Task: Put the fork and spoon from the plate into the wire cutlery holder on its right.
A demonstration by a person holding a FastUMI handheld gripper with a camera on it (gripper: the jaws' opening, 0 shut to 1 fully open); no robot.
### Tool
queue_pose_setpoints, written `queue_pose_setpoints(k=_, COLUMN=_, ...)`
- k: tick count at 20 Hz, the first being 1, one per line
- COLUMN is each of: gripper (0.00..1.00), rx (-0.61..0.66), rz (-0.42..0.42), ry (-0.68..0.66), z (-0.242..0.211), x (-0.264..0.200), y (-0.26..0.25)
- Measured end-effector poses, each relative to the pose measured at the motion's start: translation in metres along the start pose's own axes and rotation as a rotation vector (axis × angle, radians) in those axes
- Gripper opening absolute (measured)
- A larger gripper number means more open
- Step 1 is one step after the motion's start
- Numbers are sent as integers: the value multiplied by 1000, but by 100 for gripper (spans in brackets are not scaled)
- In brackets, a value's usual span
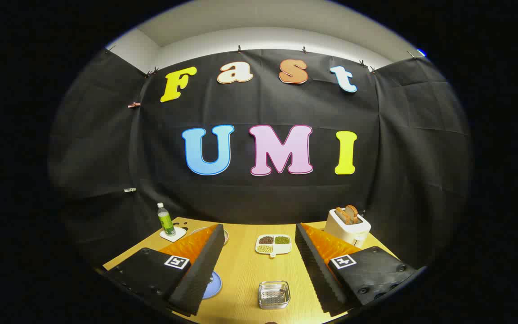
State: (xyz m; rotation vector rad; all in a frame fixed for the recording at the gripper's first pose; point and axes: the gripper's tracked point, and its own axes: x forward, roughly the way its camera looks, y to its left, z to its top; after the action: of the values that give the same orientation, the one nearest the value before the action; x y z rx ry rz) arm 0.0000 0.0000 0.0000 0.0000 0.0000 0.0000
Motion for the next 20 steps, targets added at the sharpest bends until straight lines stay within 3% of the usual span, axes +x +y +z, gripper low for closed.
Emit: queue_pose_setpoints(k=20, gripper=99, rx=14, rz=47, ry=79, z=-33, x=25, y=23)
